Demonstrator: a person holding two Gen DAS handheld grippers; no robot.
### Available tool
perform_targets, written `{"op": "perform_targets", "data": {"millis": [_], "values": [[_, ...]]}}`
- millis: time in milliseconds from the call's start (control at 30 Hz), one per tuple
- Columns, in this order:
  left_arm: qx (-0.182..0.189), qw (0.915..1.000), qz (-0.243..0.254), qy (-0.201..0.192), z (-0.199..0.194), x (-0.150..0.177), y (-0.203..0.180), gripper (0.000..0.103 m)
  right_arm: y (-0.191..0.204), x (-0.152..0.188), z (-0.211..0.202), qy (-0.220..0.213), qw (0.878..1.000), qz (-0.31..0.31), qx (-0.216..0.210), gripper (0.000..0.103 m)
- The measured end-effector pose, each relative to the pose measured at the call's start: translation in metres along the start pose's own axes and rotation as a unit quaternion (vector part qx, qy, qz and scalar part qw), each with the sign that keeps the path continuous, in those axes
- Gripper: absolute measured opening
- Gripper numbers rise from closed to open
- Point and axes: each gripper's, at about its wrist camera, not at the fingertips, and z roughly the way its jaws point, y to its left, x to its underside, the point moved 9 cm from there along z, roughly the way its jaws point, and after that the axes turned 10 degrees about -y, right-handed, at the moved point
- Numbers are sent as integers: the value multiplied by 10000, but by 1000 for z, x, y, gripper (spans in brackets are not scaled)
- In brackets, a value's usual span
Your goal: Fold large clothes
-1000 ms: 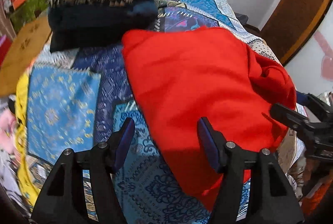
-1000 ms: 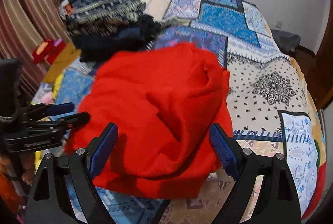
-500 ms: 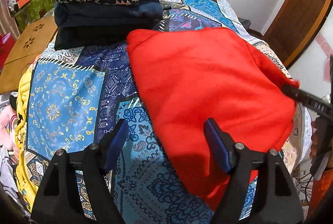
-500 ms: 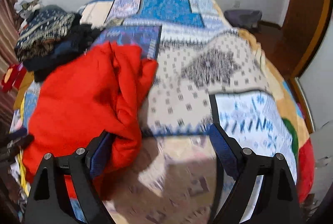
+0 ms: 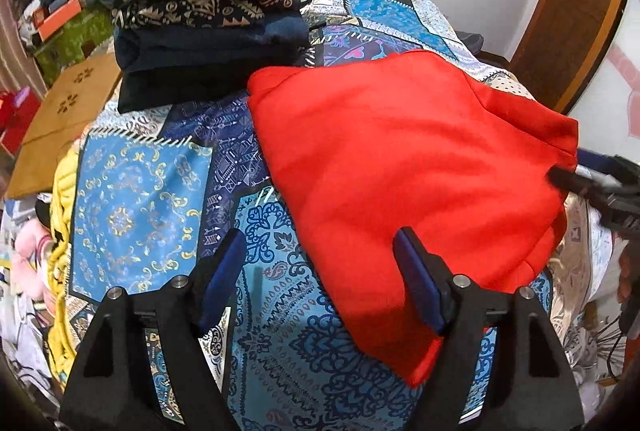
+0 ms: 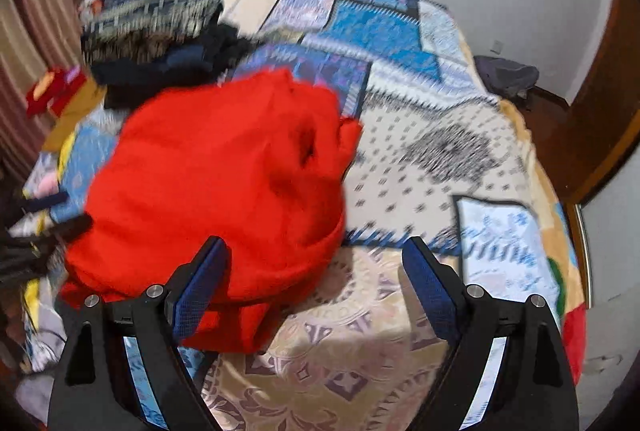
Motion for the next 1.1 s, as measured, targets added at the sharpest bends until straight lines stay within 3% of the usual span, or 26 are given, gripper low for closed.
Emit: {"op": "perform_targets", "data": {"millis": [200,433,600,767,933,1100], "values": [[26,10000,-12,18,-7,-1,5,79,-2,11,4,215,9997,32,-135,87],[-269,9995,158,-80,-17,-16,22,79,1,-36,-18,-141,9989,100,-437,87],[-331,9993,55,-173,-15,-31,35,80,20,-67,-8,-170,9963,-10,-846,87],[-230,9996,-67,-125,-6,-40,39,80,37,-72,29,353,9924,-142,-1173,87],[20,9998,-174,126,13,-40,36,80,17,-55,65,1025,9882,56,-1141,87],[766,9937,-530,624,35,-28,28,80,-9,-24,91,1758,9691,788,-1540,88]]}}
